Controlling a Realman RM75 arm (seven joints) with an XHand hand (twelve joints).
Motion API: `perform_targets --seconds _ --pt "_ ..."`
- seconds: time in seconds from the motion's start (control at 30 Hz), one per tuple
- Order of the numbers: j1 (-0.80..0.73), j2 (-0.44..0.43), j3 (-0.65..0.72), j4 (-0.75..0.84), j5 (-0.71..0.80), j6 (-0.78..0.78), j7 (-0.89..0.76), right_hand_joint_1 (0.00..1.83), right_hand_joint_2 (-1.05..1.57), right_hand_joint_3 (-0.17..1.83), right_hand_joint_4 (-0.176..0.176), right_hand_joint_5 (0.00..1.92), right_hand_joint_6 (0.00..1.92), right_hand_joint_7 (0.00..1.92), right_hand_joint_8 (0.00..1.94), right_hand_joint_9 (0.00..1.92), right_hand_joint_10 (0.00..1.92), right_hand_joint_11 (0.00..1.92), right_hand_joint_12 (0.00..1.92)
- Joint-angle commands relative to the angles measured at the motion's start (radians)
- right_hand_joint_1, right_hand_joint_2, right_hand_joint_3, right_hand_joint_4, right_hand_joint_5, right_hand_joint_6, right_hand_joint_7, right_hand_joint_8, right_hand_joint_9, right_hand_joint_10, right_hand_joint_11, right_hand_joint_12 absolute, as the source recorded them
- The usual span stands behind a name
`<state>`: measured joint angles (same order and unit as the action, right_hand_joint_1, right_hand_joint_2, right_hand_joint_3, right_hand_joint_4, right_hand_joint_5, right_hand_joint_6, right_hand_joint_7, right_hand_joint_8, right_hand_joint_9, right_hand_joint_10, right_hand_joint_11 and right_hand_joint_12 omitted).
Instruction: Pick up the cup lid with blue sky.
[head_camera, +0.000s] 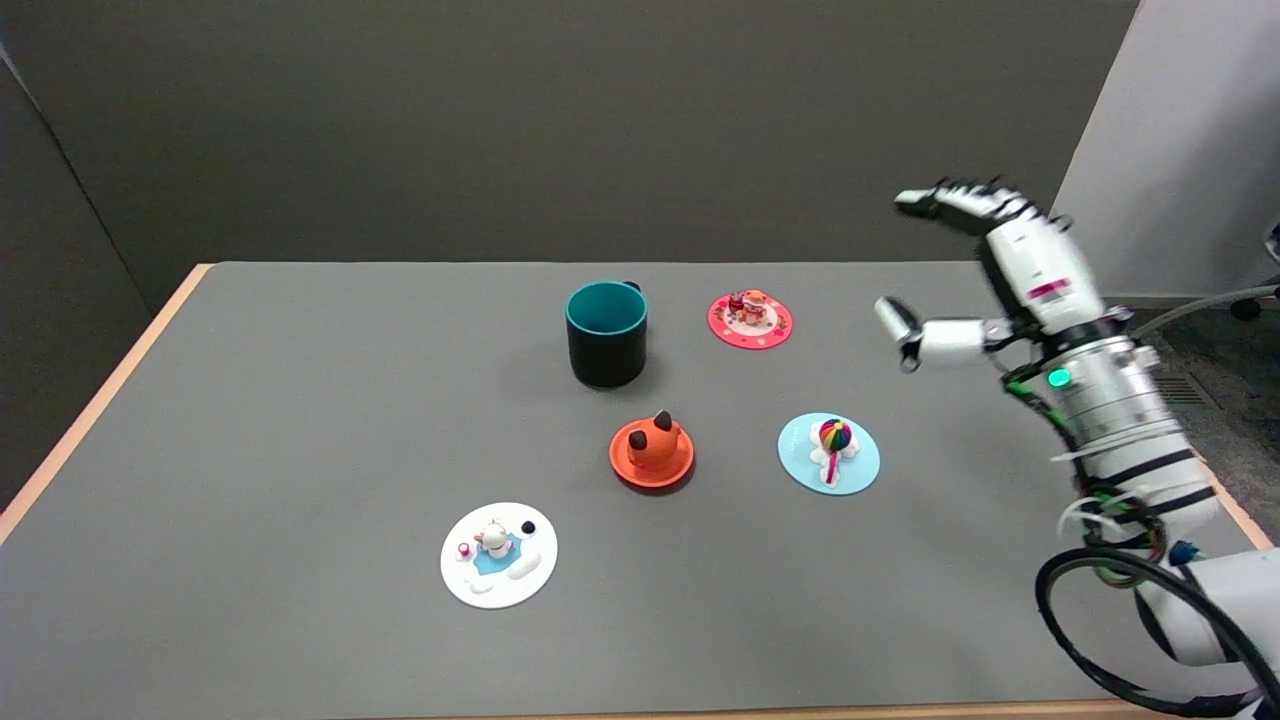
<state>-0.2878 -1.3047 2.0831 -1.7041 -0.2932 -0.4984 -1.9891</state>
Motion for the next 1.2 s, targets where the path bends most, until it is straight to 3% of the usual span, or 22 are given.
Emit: perform_targets --seconds 0.03,0.3,0.5,0.73,0.83,1.07,1.2 --pt "-0.059 0.003 -0.188 0.048 -0.235 0.244 0.134 0.88 0.40 0.98 -0.089 0.49 0.18 0.54 0.18 0.45 0.18 0.24 0.55" --pt "-0.138 -0.008 -0.208 0.036 -0.233 0.361 0.127 0.87 0.39 0.97 -0.101 0.49 0.18 0.52 0.18 0.44 0.18 0.23 0.57" --pt "-0.176 -0.075 -0.184 -0.007 -0.237 0.385 0.125 0.89 0.40 0.96 -0.111 0.48 0.19 0.51 0.18 0.43 0.19 0.22 0.60" --pt "-0.199 -0.092 -0.183 -0.079 -0.264 0.415 0.123 0.95 0.50 0.86 -0.140 0.62 0.21 0.54 0.19 0.45 0.18 0.23 0.59" --pt "-0.184 -0.093 -0.172 -0.092 -0.288 0.398 0.123 0.98 0.53 0.82 -0.123 0.65 0.32 0.51 0.20 0.45 0.17 0.23 0.58" --pt "-0.143 -0.079 -0.173 -0.108 -0.328 0.333 0.117 0.95 0.68 0.64 -0.038 0.51 0.63 0.27 0.46 0.32 0.28 0.27 0.49" --pt "-0.124 -0.080 -0.164 -0.090 -0.343 0.292 0.104 0.94 0.68 0.66 -0.029 0.44 0.69 0.24 0.49 0.31 0.27 0.26 0.49"
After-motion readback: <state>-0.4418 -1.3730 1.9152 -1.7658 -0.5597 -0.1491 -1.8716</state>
